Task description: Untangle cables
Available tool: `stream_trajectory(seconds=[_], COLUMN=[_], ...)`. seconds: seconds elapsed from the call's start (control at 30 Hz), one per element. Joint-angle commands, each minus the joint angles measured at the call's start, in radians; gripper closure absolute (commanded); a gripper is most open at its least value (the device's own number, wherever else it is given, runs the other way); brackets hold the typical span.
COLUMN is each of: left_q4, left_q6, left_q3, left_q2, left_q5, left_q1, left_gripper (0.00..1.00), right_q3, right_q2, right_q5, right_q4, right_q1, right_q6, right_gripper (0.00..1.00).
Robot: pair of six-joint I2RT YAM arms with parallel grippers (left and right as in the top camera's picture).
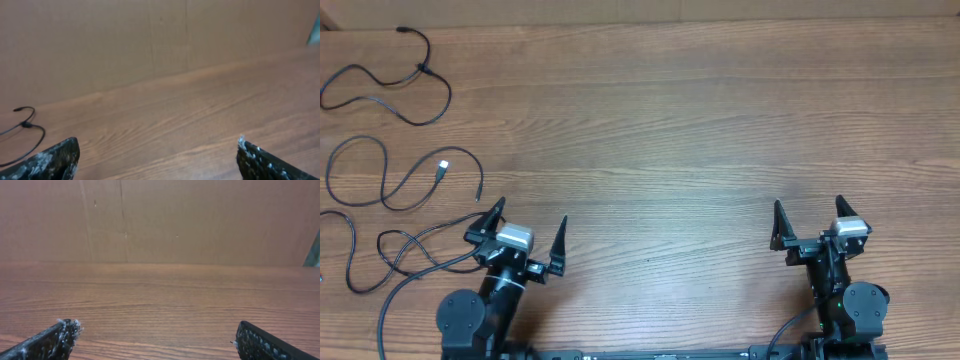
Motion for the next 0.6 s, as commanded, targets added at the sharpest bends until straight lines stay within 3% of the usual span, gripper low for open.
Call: stream_trajectory(seconds=[0.0,0.17,0.43,0.57], left_q4=[0.076,0.159,0.28,0.195], left_q6=[-0.113,-0.227,-0.243,-0.249], left_q3=[-0.079,-0.167,-0.274,-0.277], left_q2=[-0.055,-0.119,-0.121,-0.121], left_q5=[-0.03,-0.155,-0.205,-0.223], left_q1=[0.004,-0.029,-0.029,-0.03], left_gripper=[0.0,0.0,0.0,0.0], right_q3=[-0.01,-0.01,-0.01,-0.01], right_q2=[-0.008,-0.008,-0.008,-0.008], right_q5=[0.009,0.009,0.009,0.009], right_q4=[0.006,0.006,0.006,0.006], right_q1=[0.003,0.003,0.003,0.003], right_q6=[-0.004,-0.004,-0.005,-0.005], right_gripper=[0.0,0.0,0.0,0.0])
